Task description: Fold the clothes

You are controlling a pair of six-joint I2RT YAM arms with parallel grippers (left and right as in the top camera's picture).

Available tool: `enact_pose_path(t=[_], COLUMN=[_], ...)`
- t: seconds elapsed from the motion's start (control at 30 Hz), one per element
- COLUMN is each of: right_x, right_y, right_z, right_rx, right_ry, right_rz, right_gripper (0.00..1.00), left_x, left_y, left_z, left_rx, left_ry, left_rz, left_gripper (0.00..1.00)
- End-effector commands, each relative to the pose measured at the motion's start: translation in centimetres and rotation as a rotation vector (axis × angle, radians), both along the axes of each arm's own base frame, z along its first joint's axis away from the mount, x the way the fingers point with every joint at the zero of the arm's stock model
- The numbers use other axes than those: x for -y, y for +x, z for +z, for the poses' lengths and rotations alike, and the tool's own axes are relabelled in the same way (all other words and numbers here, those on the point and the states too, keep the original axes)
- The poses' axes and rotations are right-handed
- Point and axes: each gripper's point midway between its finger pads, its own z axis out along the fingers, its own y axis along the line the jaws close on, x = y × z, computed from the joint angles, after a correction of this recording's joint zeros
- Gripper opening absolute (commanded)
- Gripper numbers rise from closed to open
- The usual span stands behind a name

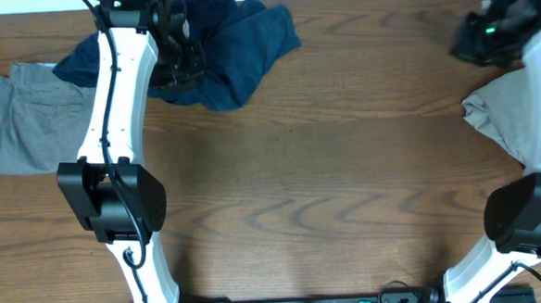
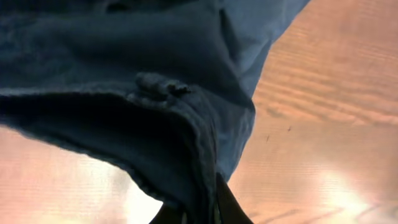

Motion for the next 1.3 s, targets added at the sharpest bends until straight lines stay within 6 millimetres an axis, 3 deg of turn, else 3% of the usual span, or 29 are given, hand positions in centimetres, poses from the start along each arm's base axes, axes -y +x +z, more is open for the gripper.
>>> enact_pose_path(t=[0.0, 0.07, 0.17, 0.23, 0.33, 0.5, 0.7, 0.8, 0.97, 1.27], right_x=[-5.2, -7.4, -10.5, -12.6, -15.0, -17.7, -18.6, -18.7, -18.8, -18.4], right_y=[-0.4, -0.1, 0.3, 0.4, 0.5, 0.9, 3.1, 4.6, 6.8, 8.1], right_z=[-1.3, -3.0, -5.3, -7.0, -9.6, -14.3, -18.7, -19.4, -19.0, -21.0], right_rx=[0.012, 0.011, 0.018, 0.015, -0.013, -0.09, -0.084, -0.033, 0.059, 0.065], right_ry=[0.079, 0.079, 0.079, 0.085, 0.105, 0.142, 0.135, 0.124, 0.123, 0.13], right_rz=[0.154, 0.204, 0.272, 0.305, 0.306, 0.266, 0.197, 0.186, 0.176, 0.08], right_gripper=[0.11, 0.24, 0.5, 0.59, 0.6, 0.6, 0.61, 0.63, 0.65, 0.58], left_x=[-0.1, 0.0, 0.9, 1.9, 3.0, 2.4, 2.4, 2.4, 2.4, 2.5], left_y=[-2.0, -4.2, -6.8, -7.6, -8.1, -8.4, -8.5, -8.5, -8.5, -8.2], left_z=[1.4, 1.3, 1.2, 1.4, 1.5, 1.3, 1.3, 1.3, 1.3, 1.3], left_rx=[-0.027, -0.112, -0.198, -0.217, -0.216, -0.212, -0.208, -0.207, -0.206, -0.196], left_ry=[0.018, 0.026, 0.041, 0.046, 0.072, 0.224, 0.26, 0.26, 0.259, 0.257], left_rz=[-0.02, -0.031, -0.113, -0.145, -0.188, -0.184, -0.182, -0.182, -0.182, -0.181], left_gripper=[0.06, 0.06, 0.06, 0.06, 0.06, 0.06, 0.06, 0.06, 0.06, 0.06])
